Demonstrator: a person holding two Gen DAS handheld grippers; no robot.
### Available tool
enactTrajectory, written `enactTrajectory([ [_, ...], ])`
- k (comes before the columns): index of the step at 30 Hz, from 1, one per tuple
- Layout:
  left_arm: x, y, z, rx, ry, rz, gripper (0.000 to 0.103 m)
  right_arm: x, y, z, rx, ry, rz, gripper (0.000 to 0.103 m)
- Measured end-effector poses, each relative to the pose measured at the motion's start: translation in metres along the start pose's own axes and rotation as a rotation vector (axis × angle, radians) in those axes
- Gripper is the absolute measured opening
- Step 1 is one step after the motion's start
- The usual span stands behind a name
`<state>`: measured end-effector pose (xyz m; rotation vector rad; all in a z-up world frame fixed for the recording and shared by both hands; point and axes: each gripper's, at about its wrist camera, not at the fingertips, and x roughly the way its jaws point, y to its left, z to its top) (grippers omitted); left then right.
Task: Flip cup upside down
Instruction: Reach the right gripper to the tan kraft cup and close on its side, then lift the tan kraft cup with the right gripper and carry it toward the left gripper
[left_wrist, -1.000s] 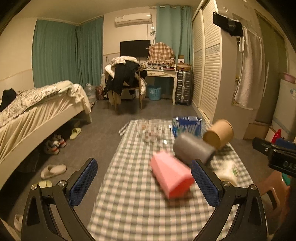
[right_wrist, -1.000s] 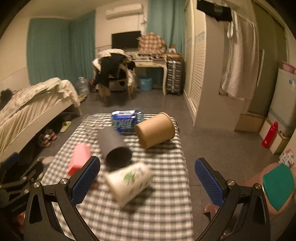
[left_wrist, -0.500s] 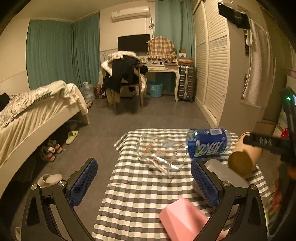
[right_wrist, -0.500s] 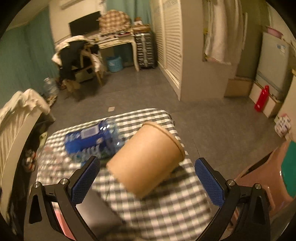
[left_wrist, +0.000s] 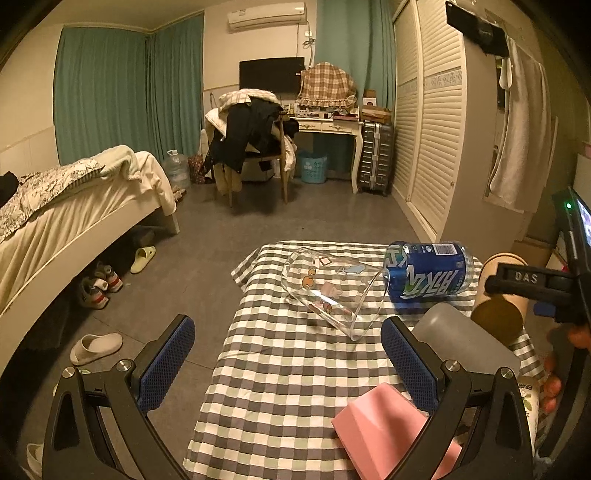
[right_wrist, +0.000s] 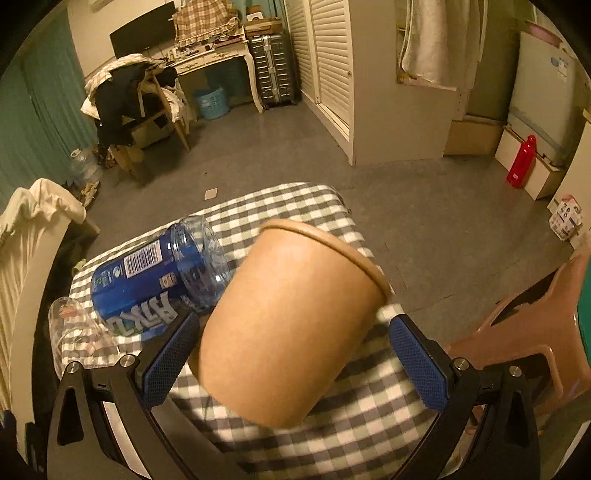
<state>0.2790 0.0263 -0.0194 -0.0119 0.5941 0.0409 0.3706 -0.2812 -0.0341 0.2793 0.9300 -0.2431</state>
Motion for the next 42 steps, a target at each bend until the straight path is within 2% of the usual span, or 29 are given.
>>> enactTrajectory([
  [3, -0.001, 0.0, 0.0, -0.008, 0.001, -0.008, 0.103, -0.001, 0.005, -0.003, -0.039, 0.032, -0.019, 0.103],
  [7, -0.003, 0.0, 0.001, -0.004, -0.009, 0.001, 0.103, 0.022, 0.01, -0.001, -0.039, 0.108, 0.002, 0.103],
  [9, -0.004, 0.003, 0.0, 0.002, -0.008, 0.003, 0.103, 0.024, 0.011, -0.003, -0.036, 0.112, 0.022, 0.091],
  [10, -0.003, 0.003, -0.001, 0.0, -0.005, 0.003, 0.103, 0.02, 0.012, -0.003, -0.042, 0.098, 0.03, 0.081],
  [12, -0.001, 0.006, -0.002, -0.013, 0.004, -0.006, 0.103, 0.015, 0.017, -0.006, -0.075, 0.076, 0.016, 0.08],
  [15, -0.004, 0.009, -0.003, -0.019, 0.009, -0.015, 0.103, 0.006, 0.018, -0.014, -0.102, 0.059, 0.042, 0.08],
  [20, -0.027, 0.005, -0.003, 0.02, -0.019, -0.025, 0.103, -0.043, 0.019, -0.03, -0.173, -0.064, 0.047, 0.079],
  [25, -0.073, 0.005, -0.004, 0.029, -0.05, -0.037, 0.103, -0.128, 0.021, -0.058, -0.281, -0.196, 0.044, 0.079],
  [30, -0.132, 0.008, -0.014, 0.042, -0.09, -0.026, 0.103, -0.218, 0.021, -0.109, -0.36, -0.289, 0.095, 0.079],
  [37, -0.205, 0.023, -0.039, 0.003, -0.14, -0.02, 0.103, -0.281, 0.011, -0.182, -0.395, -0.31, 0.162, 0.079],
  [42, -0.233, 0.032, -0.072, -0.019, -0.135, -0.019, 0.103, -0.287, 0.003, -0.232, -0.409, -0.282, 0.173, 0.079],
])
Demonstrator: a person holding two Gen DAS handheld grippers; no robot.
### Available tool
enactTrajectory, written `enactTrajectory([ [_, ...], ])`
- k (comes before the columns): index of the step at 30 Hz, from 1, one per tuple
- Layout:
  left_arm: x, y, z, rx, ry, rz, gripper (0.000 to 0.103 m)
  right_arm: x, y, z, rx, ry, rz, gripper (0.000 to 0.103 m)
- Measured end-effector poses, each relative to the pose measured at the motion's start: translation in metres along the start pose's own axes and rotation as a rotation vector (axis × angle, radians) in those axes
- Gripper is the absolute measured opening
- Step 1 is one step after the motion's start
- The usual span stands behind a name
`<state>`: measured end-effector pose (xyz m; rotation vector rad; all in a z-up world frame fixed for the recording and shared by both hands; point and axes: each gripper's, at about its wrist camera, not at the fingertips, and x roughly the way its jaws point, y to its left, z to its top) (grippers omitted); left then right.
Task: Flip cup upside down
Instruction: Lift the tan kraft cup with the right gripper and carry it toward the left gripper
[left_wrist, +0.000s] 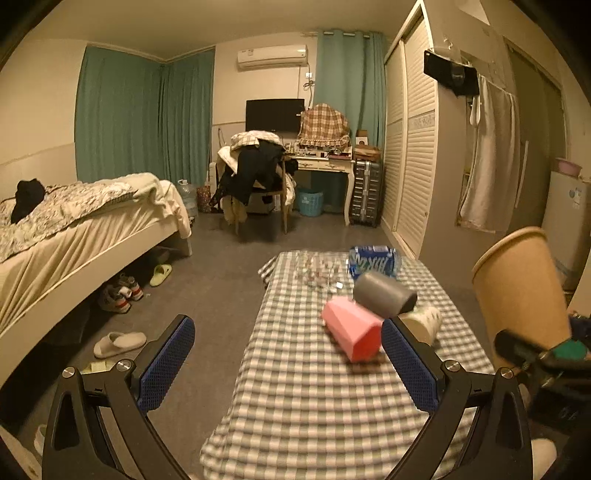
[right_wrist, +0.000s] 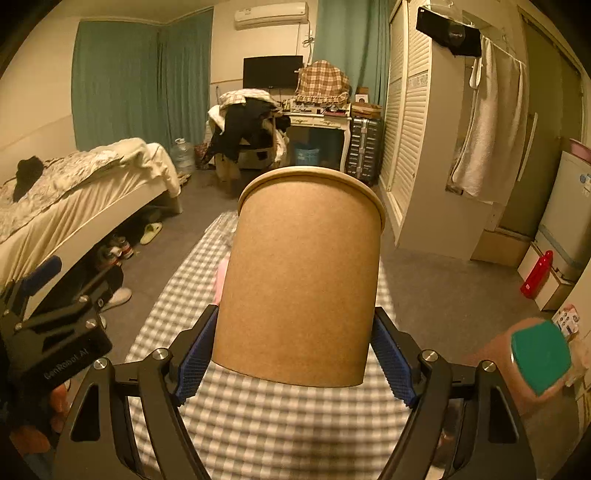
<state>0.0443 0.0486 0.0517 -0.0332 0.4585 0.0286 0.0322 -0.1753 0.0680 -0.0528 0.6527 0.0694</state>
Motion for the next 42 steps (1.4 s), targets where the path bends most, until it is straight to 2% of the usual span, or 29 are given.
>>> enactTrajectory([
  [8, -0.004, 0.005, -0.058, -0.009, 0.068, 0.016, 0.103, 0.031, 0.008, -0.063, -0.007, 0.088, 0.005, 0.079],
  [17, 0.008, 0.004, -0.088, -0.006, 0.105, 0.025, 0.103, 0.069, 0.008, -0.102, -0.009, 0.135, 0.011, 0.079],
  [22, 0.01, 0.005, -0.089, -0.009, 0.105, 0.035, 0.103, 0.078, 0.007, -0.106, -0.016, 0.141, 0.005, 0.079],
  [30, 0.01, 0.001, -0.088, -0.005, 0.097, 0.058, 0.103, 0.086, 0.007, -0.106, 0.007, 0.115, 0.04, 0.08],
  [32, 0.009, 0.0, -0.087, -0.008, 0.092, 0.068, 0.103, 0.086, 0.004, -0.106, 0.026, 0.112, 0.076, 0.084],
  [34, 0.009, -0.003, -0.087, -0.011, 0.093, 0.077, 0.103, 0.08, -0.002, -0.105, 0.054, 0.091, 0.102, 0.094],
  [42, 0.009, -0.018, -0.081, -0.011, 0.104, 0.09, 0.103, 0.031, -0.039, -0.085, 0.06, -0.049, 0.092, 0.096],
])
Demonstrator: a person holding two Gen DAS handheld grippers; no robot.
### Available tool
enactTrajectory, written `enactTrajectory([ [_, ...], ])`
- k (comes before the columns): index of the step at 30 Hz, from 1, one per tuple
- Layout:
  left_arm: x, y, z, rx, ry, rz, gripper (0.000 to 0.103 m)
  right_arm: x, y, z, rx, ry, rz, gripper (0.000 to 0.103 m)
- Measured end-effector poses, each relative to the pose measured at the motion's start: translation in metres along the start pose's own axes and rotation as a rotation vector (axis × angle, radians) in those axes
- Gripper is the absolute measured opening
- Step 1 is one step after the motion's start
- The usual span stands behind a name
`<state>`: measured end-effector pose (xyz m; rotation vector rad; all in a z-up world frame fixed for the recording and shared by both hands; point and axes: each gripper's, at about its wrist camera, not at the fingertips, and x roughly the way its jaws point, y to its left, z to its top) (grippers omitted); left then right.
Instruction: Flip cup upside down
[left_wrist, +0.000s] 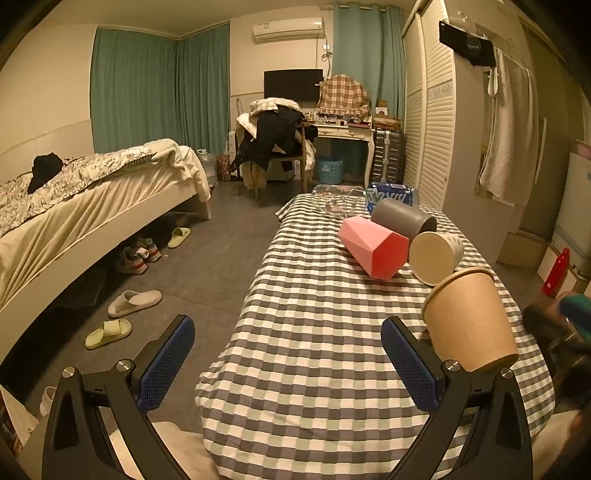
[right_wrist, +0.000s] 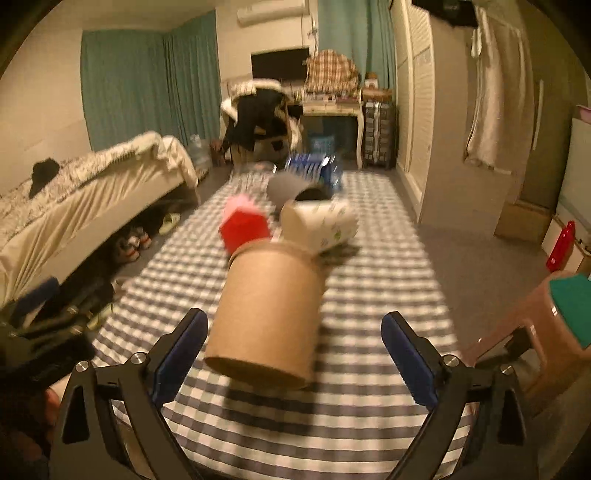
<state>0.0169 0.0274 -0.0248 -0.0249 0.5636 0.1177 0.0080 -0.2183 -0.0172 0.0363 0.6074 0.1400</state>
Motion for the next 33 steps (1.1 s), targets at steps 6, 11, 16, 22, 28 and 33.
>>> enactTrajectory([
  [6, -0.004, -0.03, -0.002, 0.023, 0.007, -0.038, 0.103, -0.034, -0.043, 0.011, 0.013, -0.089, -0.098, 0.098],
  [11, -0.002, -0.058, -0.009, 0.034, 0.024, -0.063, 0.103, -0.035, -0.082, -0.001, 0.057, -0.106, -0.174, 0.099],
  [16, -0.005, -0.083, -0.019, 0.044, 0.007, -0.083, 0.103, -0.022, -0.111, -0.014, 0.115, -0.086, -0.202, 0.099],
  [22, -0.014, -0.102, -0.02, 0.055, -0.005, -0.119, 0.103, -0.016, -0.139, -0.022, 0.174, -0.073, -0.204, 0.099],
  [28, -0.016, -0.115, -0.018, 0.072, -0.006, -0.149, 0.103, -0.011, -0.149, -0.025, 0.209, -0.069, -0.197, 0.099],
  [33, -0.01, -0.135, -0.025, 0.092, 0.013, -0.201, 0.103, -0.007, -0.158, -0.026, 0.226, -0.063, -0.194, 0.099],
])
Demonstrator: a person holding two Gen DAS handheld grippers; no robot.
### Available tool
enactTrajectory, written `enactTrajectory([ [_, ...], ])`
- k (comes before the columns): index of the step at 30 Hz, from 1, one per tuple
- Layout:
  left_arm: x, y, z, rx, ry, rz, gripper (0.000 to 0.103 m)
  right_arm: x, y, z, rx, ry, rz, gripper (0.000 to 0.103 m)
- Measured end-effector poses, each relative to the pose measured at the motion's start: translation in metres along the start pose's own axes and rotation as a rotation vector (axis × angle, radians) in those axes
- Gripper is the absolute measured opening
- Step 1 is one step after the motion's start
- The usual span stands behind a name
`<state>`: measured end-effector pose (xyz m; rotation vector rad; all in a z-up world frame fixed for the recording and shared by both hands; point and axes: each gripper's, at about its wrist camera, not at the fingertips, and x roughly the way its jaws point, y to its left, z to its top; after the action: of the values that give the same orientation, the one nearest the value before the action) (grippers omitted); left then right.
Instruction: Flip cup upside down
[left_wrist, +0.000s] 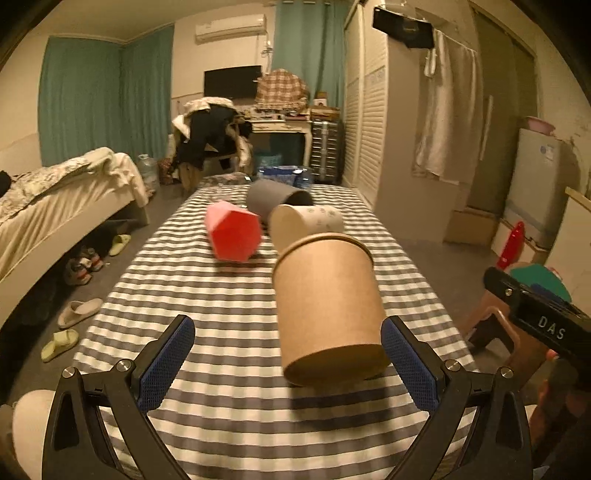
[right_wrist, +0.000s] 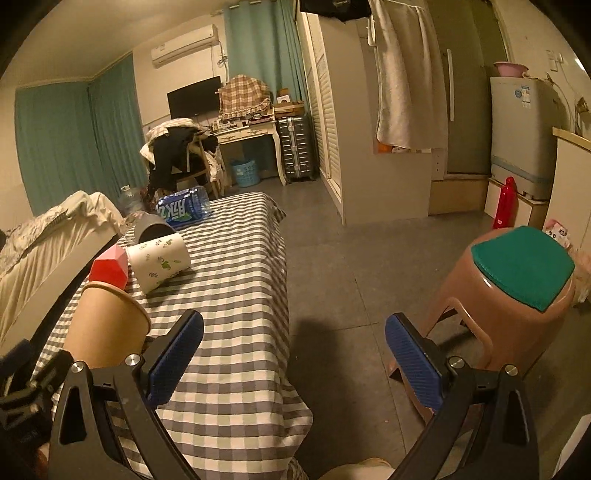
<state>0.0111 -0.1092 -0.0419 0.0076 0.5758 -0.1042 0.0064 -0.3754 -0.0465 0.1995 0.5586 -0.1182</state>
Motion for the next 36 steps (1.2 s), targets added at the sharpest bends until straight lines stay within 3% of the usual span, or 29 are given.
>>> enactTrajectory([
  [8, 0.022, -0.028, -0.009, 0.066, 0.048, -0.087, 0.103, 0.004, -0.004, -0.003, 0.015, 0.014, -0.006, 0.099],
  [17, 0.038, -0.038, -0.019, 0.098, 0.095, -0.135, 0.102, 0.006, -0.004, -0.003, 0.014, 0.019, -0.001, 0.099],
  [18, 0.039, -0.038, -0.019, 0.099, 0.095, -0.142, 0.1, 0.006, -0.004, -0.003, 0.013, 0.018, -0.002, 0.099],
  [20, 0.041, -0.038, -0.018, 0.101, 0.093, -0.16, 0.086, 0.006, -0.004, -0.003, 0.014, 0.019, 0.0, 0.099],
  [22, 0.043, -0.04, -0.018, 0.111, 0.098, -0.178, 0.078, 0.006, -0.004, -0.003, 0.015, 0.022, 0.0, 0.099],
  [32, 0.021, -0.029, -0.004, 0.129, 0.066, -0.171, 0.078, 0.01, 0.0, -0.005, 0.01, 0.031, 0.004, 0.099],
  [36, 0.008, -0.021, 0.009, 0.153, 0.076, -0.13, 0.078, 0.011, 0.004, -0.005, -0.001, 0.035, 0.009, 0.099],
])
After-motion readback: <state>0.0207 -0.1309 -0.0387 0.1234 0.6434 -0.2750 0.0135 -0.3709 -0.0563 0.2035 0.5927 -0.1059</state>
